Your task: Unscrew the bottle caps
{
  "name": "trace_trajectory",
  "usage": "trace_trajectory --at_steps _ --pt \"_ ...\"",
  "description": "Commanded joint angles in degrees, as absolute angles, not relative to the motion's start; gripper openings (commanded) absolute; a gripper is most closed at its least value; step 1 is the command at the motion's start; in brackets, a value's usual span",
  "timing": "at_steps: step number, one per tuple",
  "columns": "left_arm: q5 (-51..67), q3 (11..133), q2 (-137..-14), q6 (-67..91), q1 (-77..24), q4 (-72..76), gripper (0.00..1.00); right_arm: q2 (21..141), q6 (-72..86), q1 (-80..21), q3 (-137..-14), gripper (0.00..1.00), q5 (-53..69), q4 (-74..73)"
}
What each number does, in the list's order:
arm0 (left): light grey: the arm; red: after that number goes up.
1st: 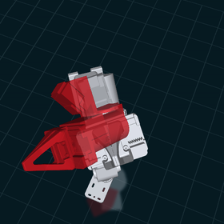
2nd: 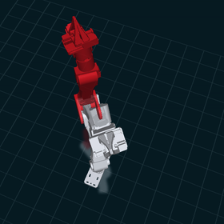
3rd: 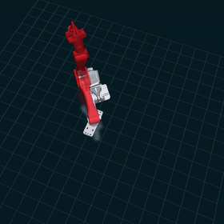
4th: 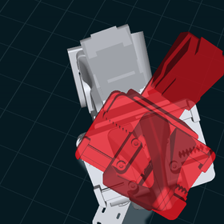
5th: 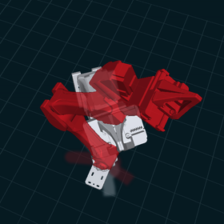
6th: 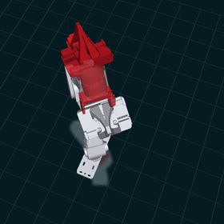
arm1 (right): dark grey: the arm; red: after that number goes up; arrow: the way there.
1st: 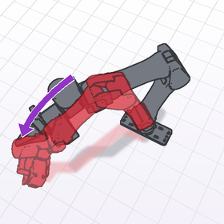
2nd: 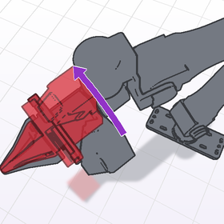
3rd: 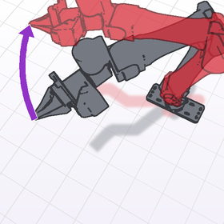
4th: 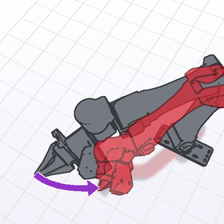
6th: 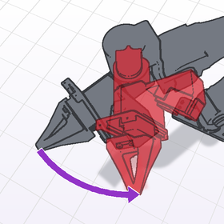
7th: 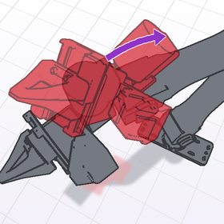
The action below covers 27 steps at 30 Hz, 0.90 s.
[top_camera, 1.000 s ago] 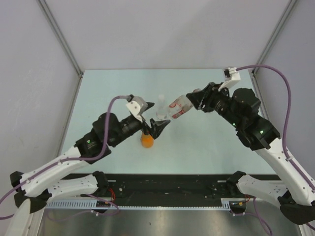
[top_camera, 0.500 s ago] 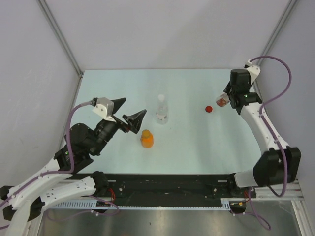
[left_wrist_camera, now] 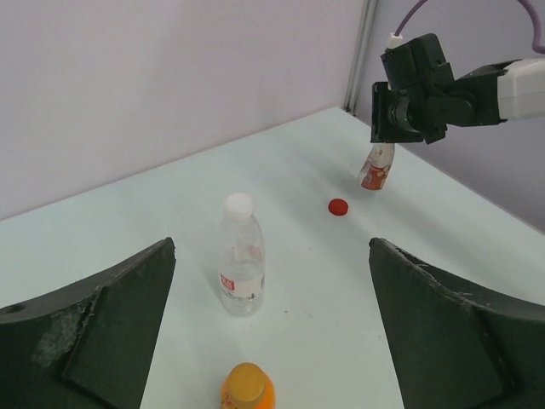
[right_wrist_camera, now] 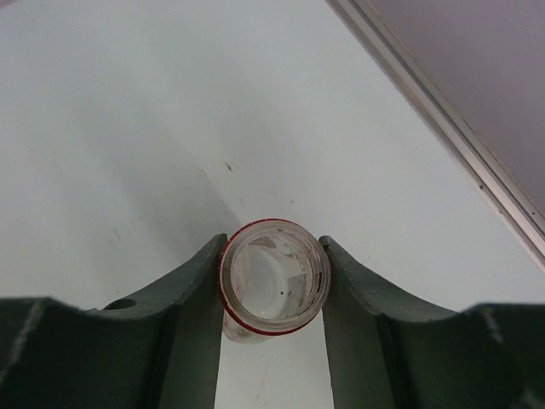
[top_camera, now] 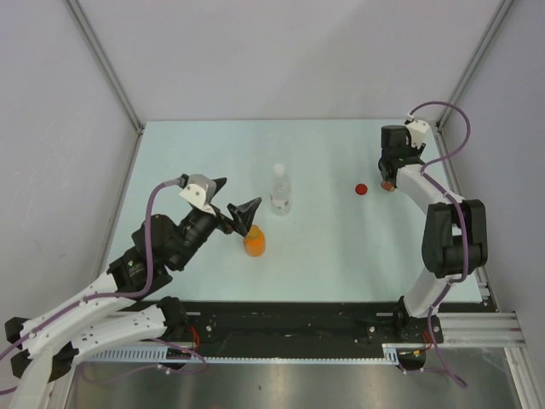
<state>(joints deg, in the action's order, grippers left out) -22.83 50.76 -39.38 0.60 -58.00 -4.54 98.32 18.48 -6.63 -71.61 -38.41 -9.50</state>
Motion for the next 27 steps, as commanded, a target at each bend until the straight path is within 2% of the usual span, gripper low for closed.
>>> trace_trajectory --at_steps 1,23,26,27 --pt "-24.3 49.1 -38.8 0.9 -58.0 -1.4 1.00 101.3 15.1 -6.3 -72.8 0.00 -42.3 -1.1" --pt "-23.6 47.5 -39.1 0.8 -58.0 -0.3 1.00 106.1 18.1 -6.6 -69.6 0.00 -42.3 2.8" --pt "-23.6 47.5 -39.1 1.0 -58.0 -0.2 1.00 105.7 17.8 -6.6 -69.6 0.17 -41.7 1.9" --pt "-23.7 47.5 -39.2 1.1 -58.0 -0.3 1.00 105.2 18.0 -6.8 -69.6 0.27 -41.6 1.2"
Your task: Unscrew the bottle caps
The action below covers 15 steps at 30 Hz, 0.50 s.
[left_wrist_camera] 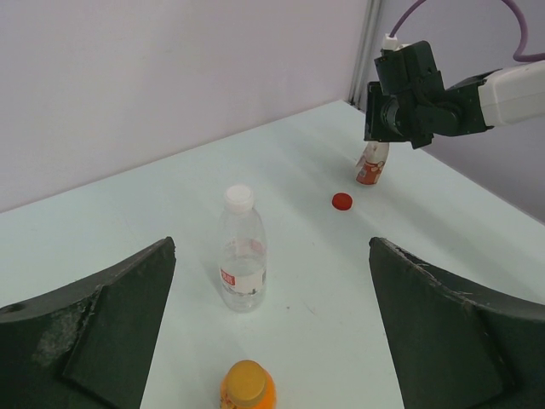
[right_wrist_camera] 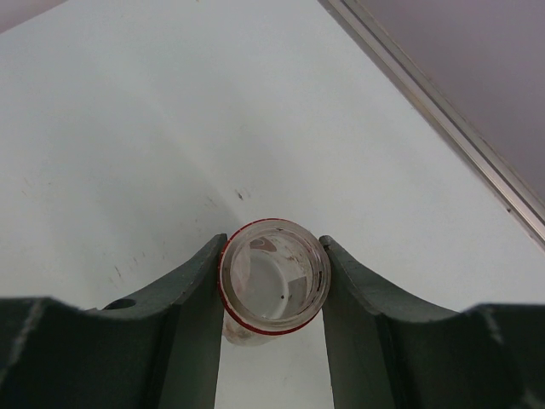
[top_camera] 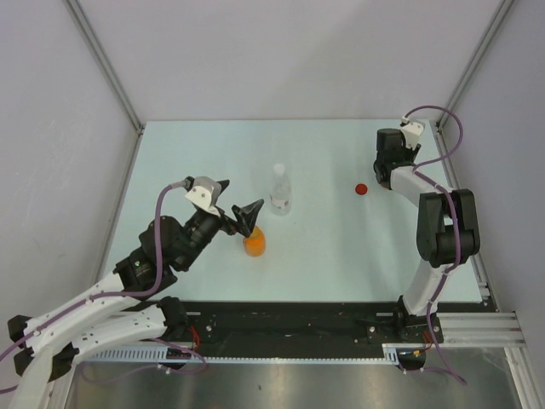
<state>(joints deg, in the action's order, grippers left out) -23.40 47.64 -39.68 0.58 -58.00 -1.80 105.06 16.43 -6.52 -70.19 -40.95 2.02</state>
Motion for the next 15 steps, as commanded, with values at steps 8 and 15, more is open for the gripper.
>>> trace_trajectory --at_steps 8,15 --pt "-23.0 47.6 -38.8 2.1 -58.0 -0.4 1.00 102.9 18.5 -7.8 -69.6 0.62 -41.7 -2.3" --pt "-22.6 47.4 -38.1 3.1 -58.0 -0.9 1.00 101.2 19.5 -8.7 -69.6 0.72 -41.6 -4.0"
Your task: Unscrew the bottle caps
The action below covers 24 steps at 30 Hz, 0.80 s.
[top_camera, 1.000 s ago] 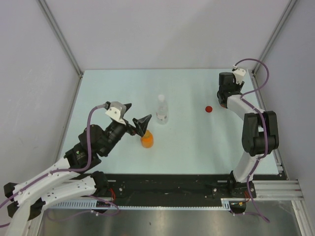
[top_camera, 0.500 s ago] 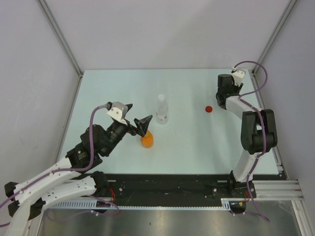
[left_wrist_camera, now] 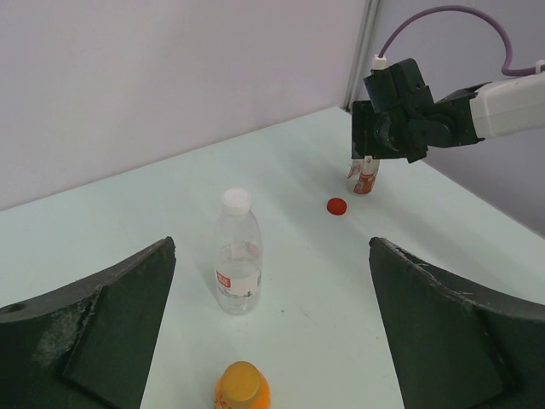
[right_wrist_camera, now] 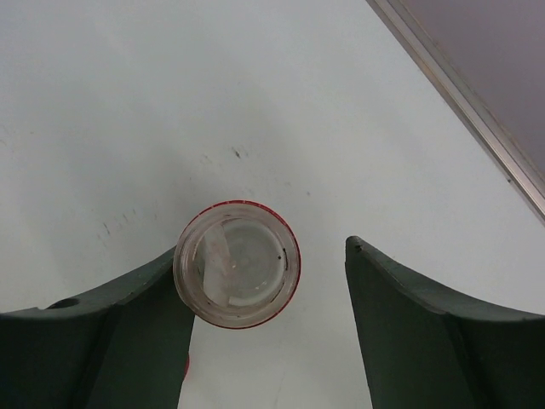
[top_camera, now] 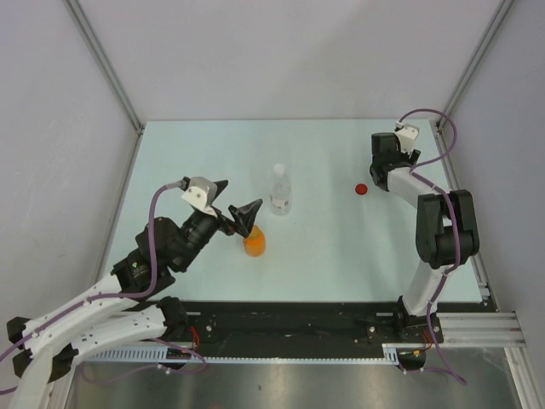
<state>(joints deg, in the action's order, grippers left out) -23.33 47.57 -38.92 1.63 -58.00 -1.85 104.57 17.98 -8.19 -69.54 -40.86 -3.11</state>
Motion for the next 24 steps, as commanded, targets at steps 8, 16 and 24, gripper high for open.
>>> trace_trajectory --at_steps 8,16,24 --pt "-22.2 47.5 -38.2 3.2 -58.0 -0.9 1.00 98.7 20.7 -9.1 -69.6 0.77 -40.7 -6.7" --pt "-22.0 47.5 -37.9 3.6 -58.0 -1.1 1.00 95.9 21.5 -10.1 -69.6 0.79 -40.3 -9.7" --pt "-21.7 47.6 -38.1 4.0 -58.0 -1.0 1.00 89.8 23.7 -13.4 -69.5 0.80 -40.2 -14.1"
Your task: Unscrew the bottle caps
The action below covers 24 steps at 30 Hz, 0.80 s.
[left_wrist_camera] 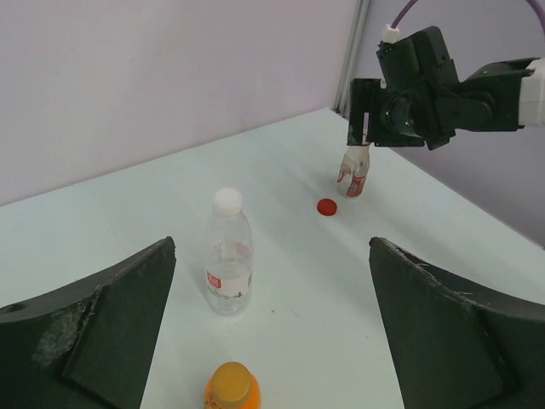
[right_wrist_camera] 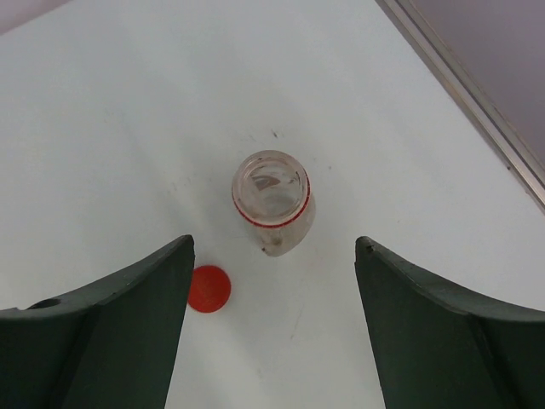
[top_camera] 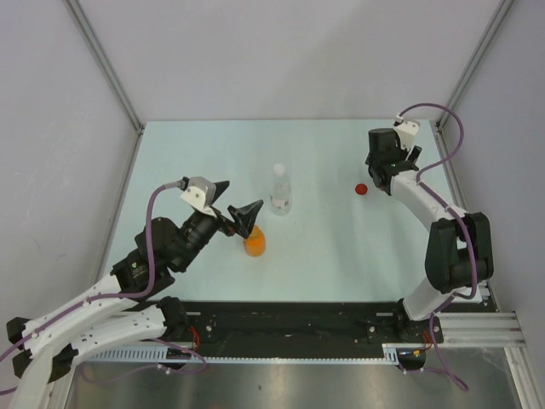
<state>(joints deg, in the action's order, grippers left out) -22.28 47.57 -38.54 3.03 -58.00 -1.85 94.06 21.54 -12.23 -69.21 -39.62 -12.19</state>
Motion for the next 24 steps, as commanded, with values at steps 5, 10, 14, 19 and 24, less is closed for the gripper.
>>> trace_trajectory --at_steps 5,10,14,19,24 --pt "-20.8 47.7 -38.1 5.2 -58.1 -1.5 1.00 88.2 24.4 -13.7 -69.5 0.80 -41.0 -16.3" --pt "-23.4 48.0 -37.0 4.0 -58.1 -2.4 1.00 78.3 21.3 -24.6 -69.6 0.80 -44.0 -13.8" --pt "-32.5 49.4 -38.7 4.5 -57.9 -6.1 1.00 69.5 19.2 -34.1 -69.6 0.80 -28.9 -9.7" --pt "-31.0 50.6 -40.8 13.9 -49.0 -15.0 1.00 70.9 21.8 -38.7 -71.4 0.83 -13.3 -7.8" --pt "-22.3 46.7 -38.7 20.0 -43.0 -15.3 1.00 78.6 15.6 -45.4 -75.9 0.86 -16.8 -9.1"
